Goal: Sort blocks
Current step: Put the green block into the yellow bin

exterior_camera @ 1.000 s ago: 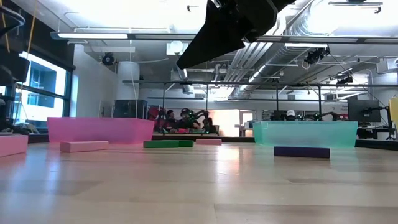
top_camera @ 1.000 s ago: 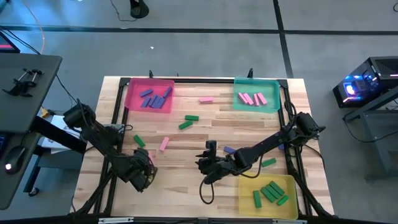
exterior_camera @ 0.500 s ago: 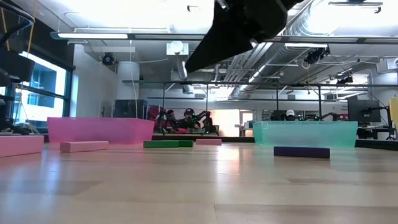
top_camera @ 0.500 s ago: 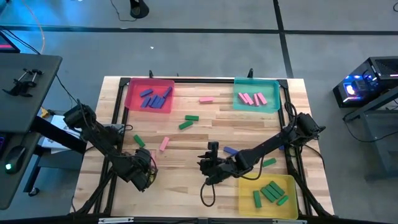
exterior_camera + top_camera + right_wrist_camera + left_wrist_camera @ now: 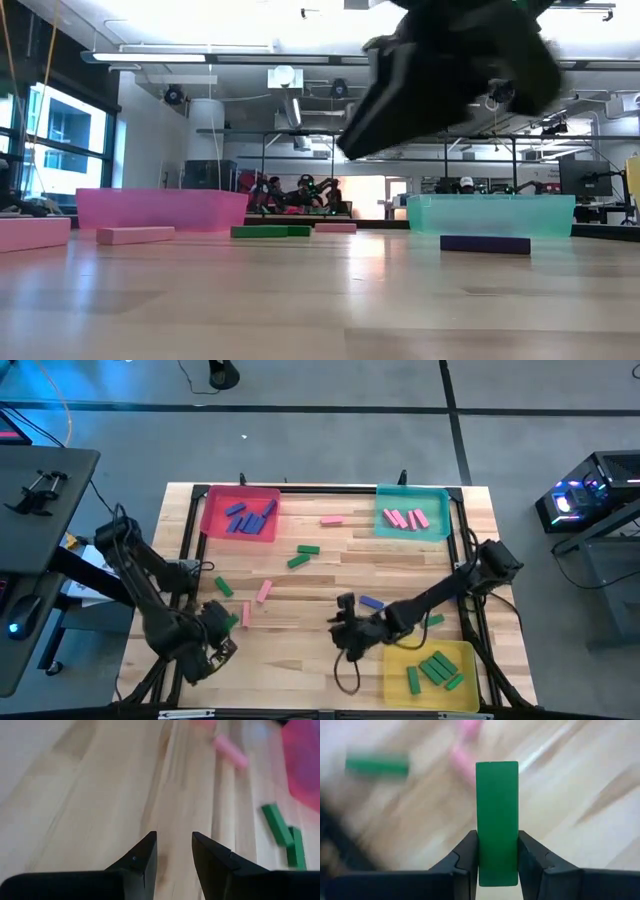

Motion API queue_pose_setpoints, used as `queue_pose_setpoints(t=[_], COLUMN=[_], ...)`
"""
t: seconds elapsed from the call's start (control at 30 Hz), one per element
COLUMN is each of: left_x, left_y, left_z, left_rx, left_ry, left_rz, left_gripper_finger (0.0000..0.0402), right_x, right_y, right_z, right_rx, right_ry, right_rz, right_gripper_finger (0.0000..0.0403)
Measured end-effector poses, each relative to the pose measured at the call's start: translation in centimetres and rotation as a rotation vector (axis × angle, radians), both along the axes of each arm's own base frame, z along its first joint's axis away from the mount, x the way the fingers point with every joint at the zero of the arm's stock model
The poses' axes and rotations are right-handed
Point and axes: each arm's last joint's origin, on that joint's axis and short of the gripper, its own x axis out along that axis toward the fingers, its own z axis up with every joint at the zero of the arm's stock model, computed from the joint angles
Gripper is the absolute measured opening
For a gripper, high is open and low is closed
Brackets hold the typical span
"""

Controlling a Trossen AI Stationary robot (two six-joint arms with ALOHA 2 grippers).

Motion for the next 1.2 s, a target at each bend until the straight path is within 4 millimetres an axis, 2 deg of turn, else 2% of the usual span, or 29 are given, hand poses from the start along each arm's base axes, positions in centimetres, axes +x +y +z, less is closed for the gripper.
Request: queue_pose_setpoints(t=[0.13, 0.3, 0.47, 0.6, 0.73, 0.9, 1.0, 1.2], left_x=[0.7, 2.8, 5.6, 7.6, 8.7, 9.2, 9.4, 9.6], left_y=[0.2, 1.1, 2.6, 3.6, 4.1, 4.1, 4.0, 3.8], left_z=[0.7, -0.6, -2.6, -3.5, -3.6, -3.1, -2.9, -2.5], left_rx=[0.058, 0.261, 0.440, 0.532, 0.560, 0.570, 0.587, 0.593], left_ry=[-0.245, -0.356, -0.424, -0.475, -0.513, -0.540, -0.555, -0.585], left_rz=[-0.102, -0.294, -0.431, -0.523, -0.604, -0.661, -0.686, -0.730], left_gripper_finger=[0.0073, 0.0073, 0.0073, 0.0073, 0.0073, 0.0076, 0.0077, 0.0079], right_x=[0.3, 0.1, -0.2, 0.4, 1.1, 1.8, 2.2, 2.7], right_y=[-1.8, -2.9, -3.2, -3.3, -3.6, -3.9, -3.7, -3.4], right_z=[-0.2, 0.2, 0.6, 1.5, 2.2, 2.6, 3.3, 4.3], right_rx=[0.131, 0.310, 0.408, 0.403, 0.383, 0.300, 0.345, 0.389], right_ry=[-0.158, -0.446, -0.587, -0.628, -0.626, -0.573, -0.584, -0.592], right_rz=[0.048, 0.100, 0.075, 0.037, -0.001, -0.157, -0.165, -0.113], right_gripper_finger=[0.0108, 0.0108, 0.0108, 0.0111, 0.0139, 0.0203, 0.0234, 0.0249])
